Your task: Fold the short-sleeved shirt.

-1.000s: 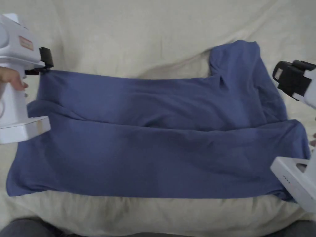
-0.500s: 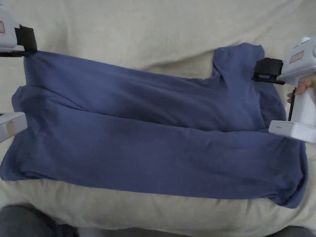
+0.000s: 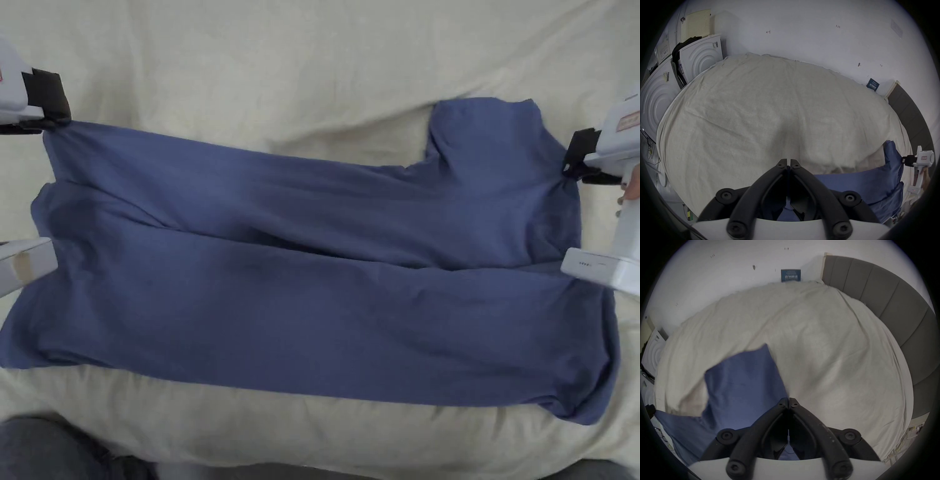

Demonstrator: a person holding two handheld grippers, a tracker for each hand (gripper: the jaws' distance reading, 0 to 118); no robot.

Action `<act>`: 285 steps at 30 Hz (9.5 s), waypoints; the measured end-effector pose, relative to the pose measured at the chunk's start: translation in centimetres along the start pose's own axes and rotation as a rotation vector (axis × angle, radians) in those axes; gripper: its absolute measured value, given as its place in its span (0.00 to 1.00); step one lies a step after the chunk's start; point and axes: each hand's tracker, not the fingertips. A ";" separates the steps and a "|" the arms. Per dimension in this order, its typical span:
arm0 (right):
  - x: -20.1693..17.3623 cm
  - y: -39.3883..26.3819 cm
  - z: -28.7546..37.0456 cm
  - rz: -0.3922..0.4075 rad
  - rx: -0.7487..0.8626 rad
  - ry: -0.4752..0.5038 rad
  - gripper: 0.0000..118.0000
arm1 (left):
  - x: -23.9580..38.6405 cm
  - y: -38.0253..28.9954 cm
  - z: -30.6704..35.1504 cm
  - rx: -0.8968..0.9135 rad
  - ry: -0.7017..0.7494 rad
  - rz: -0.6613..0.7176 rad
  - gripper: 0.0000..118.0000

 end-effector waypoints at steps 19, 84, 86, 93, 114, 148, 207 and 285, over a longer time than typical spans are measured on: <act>9.3 -17.5 17.7 -0.054 0.139 0.264 0.01 | -4.7 -11.9 10.7 0.005 0.006 0.040 0.02; -6.1 -19.5 21.6 0.150 0.569 0.214 0.01 | -14.8 -17.2 6.9 -0.103 -0.420 0.339 0.99; -6.6 -19.6 21.2 0.165 0.547 0.210 0.01 | -14.7 -18.3 6.1 -0.156 -0.465 0.349 0.99; -7.2 -19.5 21.1 0.162 0.518 0.239 0.01 | -15.1 -19.5 3.6 -0.204 -0.545 0.340 1.00; -6.5 -20.5 20.8 0.153 0.478 0.212 0.01 | -12.3 -18.4 0.9 -0.295 -0.676 0.536 1.00; 1.4 -23.1 26.6 0.059 0.679 0.231 0.01 | 16.0 -16.2 12.7 -0.164 -0.441 -0.270 0.08; 1.2 -24.6 23.8 0.073 0.539 0.251 0.01 | 5.3 -15.2 5.1 -0.102 -0.661 0.123 1.00; 3.2 -26.0 24.3 0.054 0.488 0.245 0.01 | 24.4 -21.0 11.3 0.127 -0.302 -0.368 0.04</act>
